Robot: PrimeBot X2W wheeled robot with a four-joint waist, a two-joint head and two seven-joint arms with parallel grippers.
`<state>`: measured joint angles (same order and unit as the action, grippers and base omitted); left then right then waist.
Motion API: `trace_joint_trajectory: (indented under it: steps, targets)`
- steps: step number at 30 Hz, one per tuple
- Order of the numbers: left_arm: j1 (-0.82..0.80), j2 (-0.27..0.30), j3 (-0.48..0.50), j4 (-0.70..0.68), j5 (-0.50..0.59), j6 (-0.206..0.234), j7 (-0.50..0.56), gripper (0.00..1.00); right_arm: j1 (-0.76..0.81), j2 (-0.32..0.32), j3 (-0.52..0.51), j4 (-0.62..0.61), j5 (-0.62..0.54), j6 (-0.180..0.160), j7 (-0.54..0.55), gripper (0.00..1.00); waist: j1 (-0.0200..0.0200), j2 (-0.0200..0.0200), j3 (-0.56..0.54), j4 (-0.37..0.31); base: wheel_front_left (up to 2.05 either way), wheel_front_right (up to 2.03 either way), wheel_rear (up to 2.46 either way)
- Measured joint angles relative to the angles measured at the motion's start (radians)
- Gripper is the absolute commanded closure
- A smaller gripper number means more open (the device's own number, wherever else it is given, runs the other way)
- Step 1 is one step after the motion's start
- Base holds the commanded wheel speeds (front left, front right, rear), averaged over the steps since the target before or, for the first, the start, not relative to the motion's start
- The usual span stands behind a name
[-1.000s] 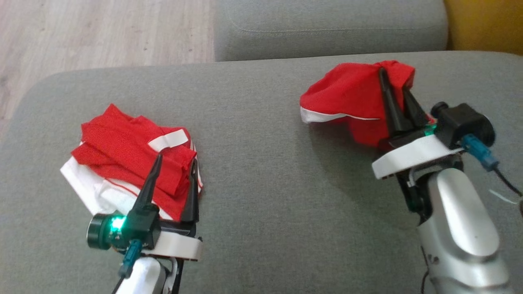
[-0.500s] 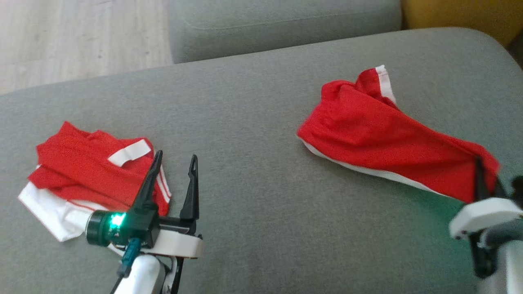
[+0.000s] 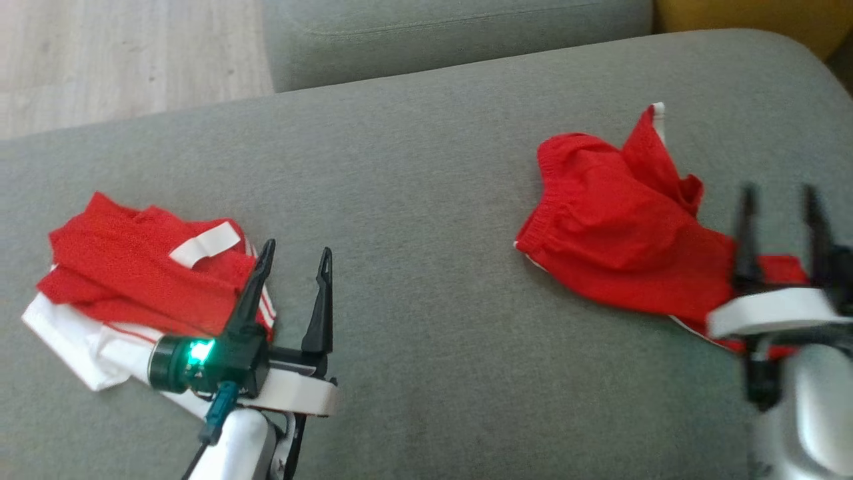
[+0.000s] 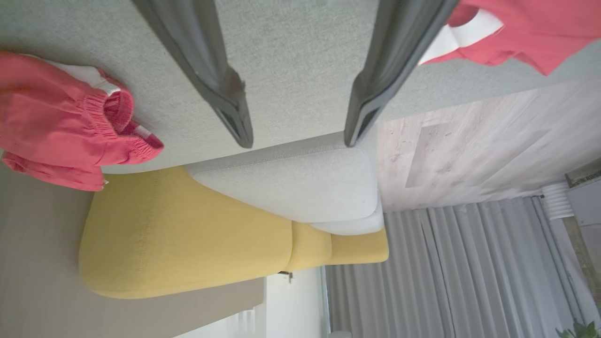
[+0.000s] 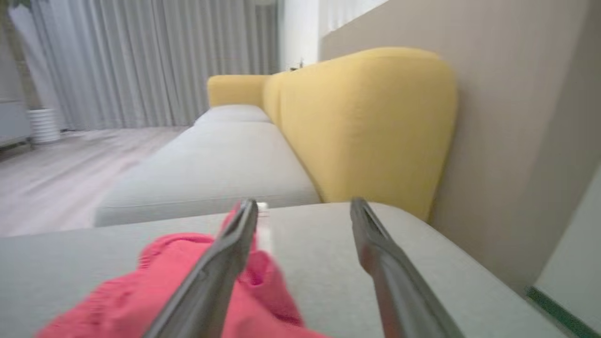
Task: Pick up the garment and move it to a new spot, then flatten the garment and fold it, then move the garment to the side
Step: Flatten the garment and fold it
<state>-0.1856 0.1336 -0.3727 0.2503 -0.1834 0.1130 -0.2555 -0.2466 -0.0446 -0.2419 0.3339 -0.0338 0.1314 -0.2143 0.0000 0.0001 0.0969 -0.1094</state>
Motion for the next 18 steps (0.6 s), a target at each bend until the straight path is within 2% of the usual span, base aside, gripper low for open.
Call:
trace_joint_trajectory:
  steps: [5, 8, 12, 18]
  targets:
    - [0.000, -0.011, 0.004, 0.004, 0.010, -0.009, 0.000, 0.00, 0.057, 0.001, 0.263, -0.084, 0.057, 0.000, -0.024, 0.00, 0.0000, 0.0000, 0.003, 0.044, 0.00, 0.00, 0.00]
    - [-0.001, -0.018, 0.005, 0.005, 0.010, -0.013, 0.000, 0.00, 0.093, 0.000, 0.350, -0.069, 0.043, 0.000, 0.002, 0.00, 0.0000, 0.0000, 0.007, 0.076, 0.00, 0.00, 0.00]
    - [-0.002, -0.023, 0.006, 0.006, 0.018, -0.017, 0.000, 0.00, 0.089, 0.000, 0.377, -0.008, -0.014, 0.000, 0.067, 0.00, 0.0000, 0.0000, 0.018, 0.121, 0.00, 0.00, 0.00]
    - [-0.020, -0.035, 0.005, 0.012, 0.019, -0.031, 0.000, 0.00, 0.019, -0.001, 0.342, 0.104, -0.091, 0.000, 0.145, 0.00, 0.0001, 0.0000, 0.048, 0.179, 0.00, 0.00, 0.00]
